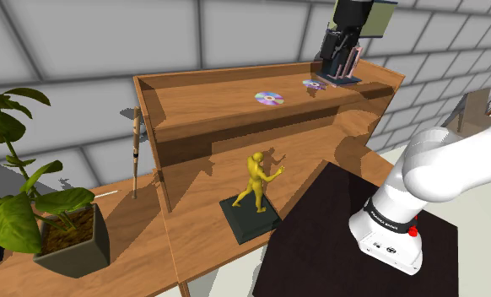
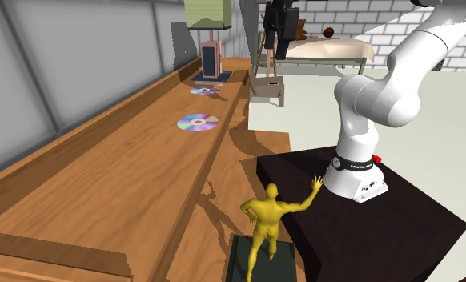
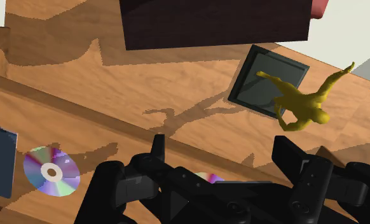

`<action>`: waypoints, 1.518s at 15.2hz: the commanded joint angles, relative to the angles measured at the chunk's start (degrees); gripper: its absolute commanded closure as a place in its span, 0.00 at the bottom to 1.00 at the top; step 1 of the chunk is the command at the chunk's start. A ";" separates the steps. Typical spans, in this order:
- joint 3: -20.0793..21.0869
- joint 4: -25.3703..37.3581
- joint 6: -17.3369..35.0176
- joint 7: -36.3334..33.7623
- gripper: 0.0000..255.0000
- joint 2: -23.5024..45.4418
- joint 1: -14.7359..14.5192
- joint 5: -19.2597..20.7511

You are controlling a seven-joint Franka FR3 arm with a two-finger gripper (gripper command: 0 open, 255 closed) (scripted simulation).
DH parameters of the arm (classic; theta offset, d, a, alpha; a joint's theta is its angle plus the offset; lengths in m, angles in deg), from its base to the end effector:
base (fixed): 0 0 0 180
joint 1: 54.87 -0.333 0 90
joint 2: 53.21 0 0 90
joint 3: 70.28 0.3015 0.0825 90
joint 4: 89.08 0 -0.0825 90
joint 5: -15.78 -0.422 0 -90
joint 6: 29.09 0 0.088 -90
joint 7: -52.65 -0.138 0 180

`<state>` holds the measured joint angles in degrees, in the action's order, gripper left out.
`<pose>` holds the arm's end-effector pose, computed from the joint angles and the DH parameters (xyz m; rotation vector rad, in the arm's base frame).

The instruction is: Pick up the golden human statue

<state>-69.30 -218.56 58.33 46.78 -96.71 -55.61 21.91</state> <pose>0.3591 -0.0031 0.5856 3.0218 -0.1257 0.0494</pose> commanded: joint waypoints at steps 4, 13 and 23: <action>2.87 -5.90 4.76 -4.18 0.00 -2.21 -0.71 -1.62; 13.08 -19.42 20.48 -17.12 0.00 -3.25 -3.45 -6.75; 28.10 -25.51 41.19 -34.04 0.00 8.11 -3.61 -9.18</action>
<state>-42.96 -244.14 97.02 14.79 -90.70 -59.77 12.48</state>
